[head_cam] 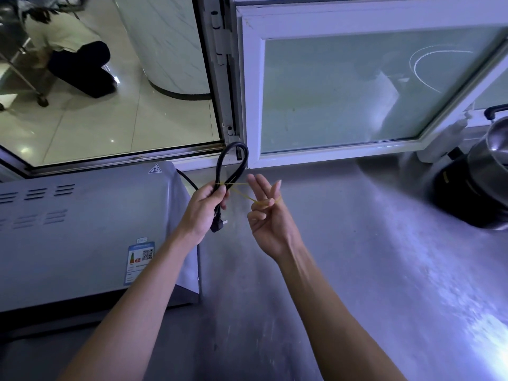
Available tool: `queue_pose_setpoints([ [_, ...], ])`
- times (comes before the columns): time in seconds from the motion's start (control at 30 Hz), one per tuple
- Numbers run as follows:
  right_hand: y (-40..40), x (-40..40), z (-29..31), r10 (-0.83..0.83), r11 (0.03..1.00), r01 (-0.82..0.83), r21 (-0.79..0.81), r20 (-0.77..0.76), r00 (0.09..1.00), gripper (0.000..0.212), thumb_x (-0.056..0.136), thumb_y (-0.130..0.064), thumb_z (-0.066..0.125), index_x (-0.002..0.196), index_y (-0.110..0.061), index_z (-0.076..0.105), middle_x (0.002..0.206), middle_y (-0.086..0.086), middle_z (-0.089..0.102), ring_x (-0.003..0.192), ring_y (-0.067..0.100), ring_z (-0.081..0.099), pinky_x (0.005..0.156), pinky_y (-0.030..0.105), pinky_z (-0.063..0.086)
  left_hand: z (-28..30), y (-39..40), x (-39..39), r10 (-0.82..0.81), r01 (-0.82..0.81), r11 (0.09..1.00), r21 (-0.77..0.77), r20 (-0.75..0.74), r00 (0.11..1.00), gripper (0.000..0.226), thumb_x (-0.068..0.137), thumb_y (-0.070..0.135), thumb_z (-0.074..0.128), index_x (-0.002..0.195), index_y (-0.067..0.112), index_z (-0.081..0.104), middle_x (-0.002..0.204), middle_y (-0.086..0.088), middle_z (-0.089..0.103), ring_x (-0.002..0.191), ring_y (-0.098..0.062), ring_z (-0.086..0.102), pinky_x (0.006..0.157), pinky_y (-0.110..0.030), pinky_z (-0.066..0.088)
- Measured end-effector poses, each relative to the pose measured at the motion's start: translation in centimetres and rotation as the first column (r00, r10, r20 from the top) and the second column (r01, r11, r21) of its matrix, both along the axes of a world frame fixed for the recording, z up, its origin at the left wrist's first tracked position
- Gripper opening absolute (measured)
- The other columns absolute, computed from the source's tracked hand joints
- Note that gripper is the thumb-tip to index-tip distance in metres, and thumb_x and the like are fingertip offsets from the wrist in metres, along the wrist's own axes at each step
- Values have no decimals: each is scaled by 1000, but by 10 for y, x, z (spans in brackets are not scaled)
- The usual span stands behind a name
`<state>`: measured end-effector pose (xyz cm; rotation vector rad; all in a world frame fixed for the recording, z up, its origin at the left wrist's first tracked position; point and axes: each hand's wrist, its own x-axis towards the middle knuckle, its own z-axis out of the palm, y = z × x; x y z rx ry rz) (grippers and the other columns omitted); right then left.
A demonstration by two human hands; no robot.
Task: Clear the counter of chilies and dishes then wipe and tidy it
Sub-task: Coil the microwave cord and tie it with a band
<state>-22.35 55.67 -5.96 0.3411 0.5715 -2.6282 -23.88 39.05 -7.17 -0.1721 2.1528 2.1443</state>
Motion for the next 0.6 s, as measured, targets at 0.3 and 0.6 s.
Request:
queue_pose_setpoints([
  [0.3, 10, -5, 14, -43, 995, 43, 93, -2, 999, 60, 86, -43, 63, 131, -4, 54, 130, 9, 67, 51, 0, 50, 53, 13, 47, 5, 0, 6, -47, 45, 998, -40, -36, 998, 17, 91, 34, 57, 80, 21, 59, 71, 4, 50, 63, -16, 37, 53, -31, 30],
  [0.6, 33, -17, 23, 103, 898, -51, 437, -96, 990, 51, 79, -55, 72, 107, -12, 76, 118, 1, 70, 51, 3, 46, 50, 23, 48, 4, 1, 9, -171, 142, 955, -262, -93, 981, 13, 89, 26, 56, 77, 25, 62, 68, 10, 51, 68, -9, 45, 64, -23, 33],
])
